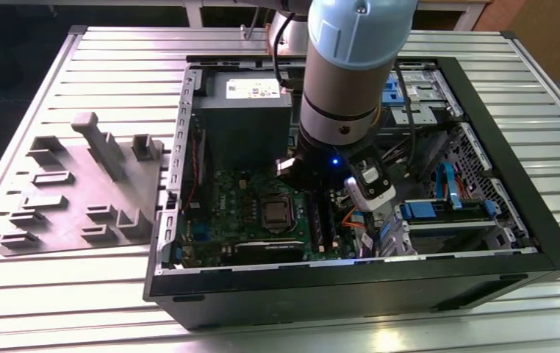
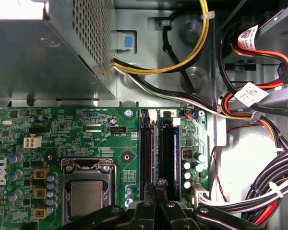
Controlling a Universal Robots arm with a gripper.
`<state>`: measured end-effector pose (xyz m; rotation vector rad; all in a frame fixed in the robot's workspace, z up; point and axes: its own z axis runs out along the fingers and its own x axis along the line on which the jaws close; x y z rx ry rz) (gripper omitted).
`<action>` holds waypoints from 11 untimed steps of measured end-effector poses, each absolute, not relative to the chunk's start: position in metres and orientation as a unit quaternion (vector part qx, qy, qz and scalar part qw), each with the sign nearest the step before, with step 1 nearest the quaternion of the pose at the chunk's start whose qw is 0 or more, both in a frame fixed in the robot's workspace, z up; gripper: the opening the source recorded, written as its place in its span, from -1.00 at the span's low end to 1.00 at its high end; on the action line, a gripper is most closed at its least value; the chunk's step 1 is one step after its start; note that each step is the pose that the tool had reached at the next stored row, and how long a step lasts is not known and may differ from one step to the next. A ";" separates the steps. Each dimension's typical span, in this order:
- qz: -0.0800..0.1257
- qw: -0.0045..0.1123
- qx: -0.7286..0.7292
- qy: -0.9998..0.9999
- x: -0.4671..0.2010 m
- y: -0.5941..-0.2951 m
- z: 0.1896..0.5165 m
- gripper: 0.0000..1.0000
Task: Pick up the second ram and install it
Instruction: 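Insert the second ram into the second slot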
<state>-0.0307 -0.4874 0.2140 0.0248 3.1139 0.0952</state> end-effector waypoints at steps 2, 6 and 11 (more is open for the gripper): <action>0.031 0.013 0.008 0.999 -0.031 -0.487 0.214 -0.77; 0.031 0.013 0.008 0.999 -0.031 -0.487 0.214 -0.77; 0.031 0.013 0.008 0.999 -0.031 -0.487 0.213 -0.76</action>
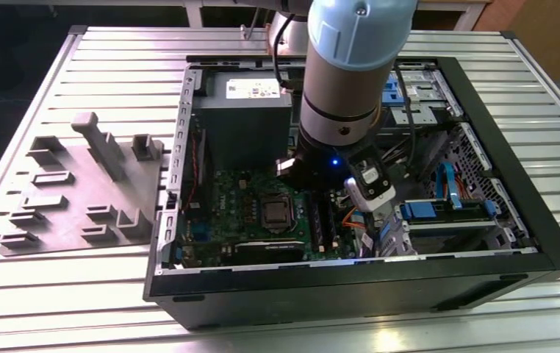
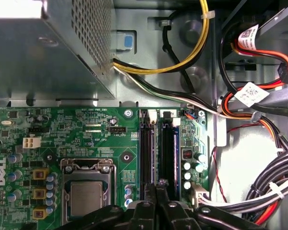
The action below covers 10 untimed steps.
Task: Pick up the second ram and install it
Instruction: 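Insert the second ram into the second slot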
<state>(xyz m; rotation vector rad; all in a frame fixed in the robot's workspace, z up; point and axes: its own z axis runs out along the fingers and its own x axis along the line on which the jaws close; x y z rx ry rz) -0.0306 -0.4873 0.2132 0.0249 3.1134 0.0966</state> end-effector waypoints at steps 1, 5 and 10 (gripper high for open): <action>0.031 0.013 0.008 0.999 -0.031 -0.487 0.213 -0.76; 0.031 0.013 0.008 0.999 -0.031 -0.487 0.213 -0.63; 0.031 0.013 0.008 0.999 -0.031 -0.487 0.223 -0.63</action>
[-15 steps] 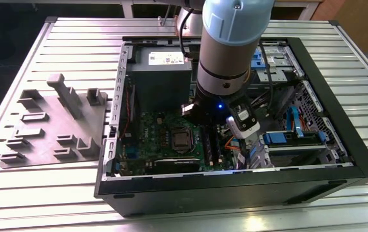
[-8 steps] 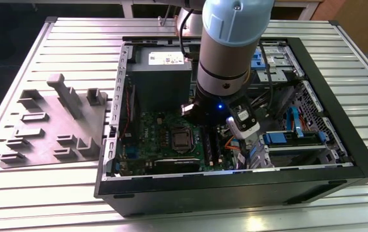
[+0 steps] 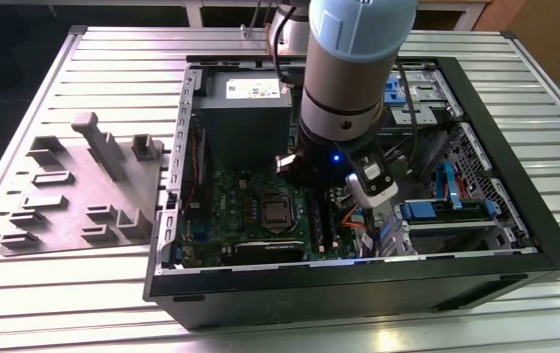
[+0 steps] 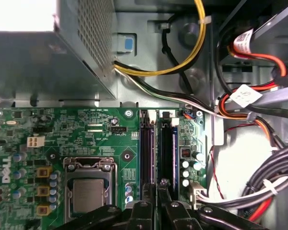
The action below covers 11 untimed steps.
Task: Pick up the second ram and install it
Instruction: 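Insert the second ram into the second slot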
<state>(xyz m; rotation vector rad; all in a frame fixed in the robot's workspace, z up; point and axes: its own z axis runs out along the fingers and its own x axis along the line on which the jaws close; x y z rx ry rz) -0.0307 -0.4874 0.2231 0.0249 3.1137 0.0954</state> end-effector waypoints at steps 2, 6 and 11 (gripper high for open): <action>0.031 0.013 0.008 0.999 -0.031 -0.487 0.230 -0.63; 0.031 0.013 0.008 0.999 -0.031 -0.487 0.234 -0.63; 0.031 0.013 0.008 0.999 -0.031 -0.487 0.234 -0.66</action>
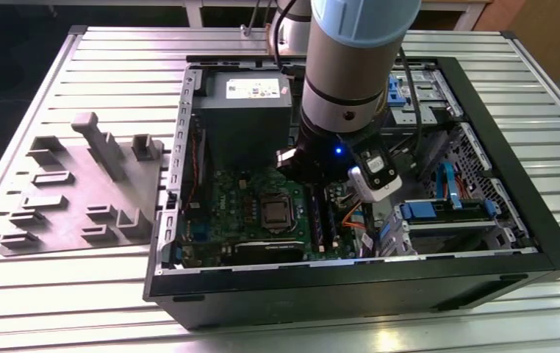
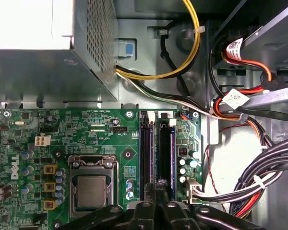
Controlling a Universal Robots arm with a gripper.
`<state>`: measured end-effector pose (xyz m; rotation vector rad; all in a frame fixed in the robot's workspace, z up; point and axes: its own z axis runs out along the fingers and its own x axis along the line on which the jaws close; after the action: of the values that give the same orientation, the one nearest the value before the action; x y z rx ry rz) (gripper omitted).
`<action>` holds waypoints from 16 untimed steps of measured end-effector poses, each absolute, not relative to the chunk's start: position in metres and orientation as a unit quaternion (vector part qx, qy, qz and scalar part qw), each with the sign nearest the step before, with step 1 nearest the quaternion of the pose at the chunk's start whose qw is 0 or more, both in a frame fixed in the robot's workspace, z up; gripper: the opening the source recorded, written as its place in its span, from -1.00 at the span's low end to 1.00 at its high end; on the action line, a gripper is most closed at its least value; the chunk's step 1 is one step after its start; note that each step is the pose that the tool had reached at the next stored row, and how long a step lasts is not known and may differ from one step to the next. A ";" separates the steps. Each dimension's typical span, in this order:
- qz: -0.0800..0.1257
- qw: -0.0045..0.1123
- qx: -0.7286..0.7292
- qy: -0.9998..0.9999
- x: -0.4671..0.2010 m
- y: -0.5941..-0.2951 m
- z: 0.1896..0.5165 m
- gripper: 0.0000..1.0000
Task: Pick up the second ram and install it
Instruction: 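Insert the second ram into the second slot, then press down the second ram until it locks into place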
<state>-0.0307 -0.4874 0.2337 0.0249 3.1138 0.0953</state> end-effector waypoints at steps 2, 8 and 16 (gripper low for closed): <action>0.031 0.013 0.008 0.999 -0.031 -0.487 0.234 -0.80; 0.031 0.013 0.008 0.999 -0.031 -0.487 0.234 -0.80; 0.031 0.013 0.008 0.999 -0.031 -0.486 0.234 -0.80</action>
<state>-0.0307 -0.4858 0.2341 0.0251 3.1138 0.0954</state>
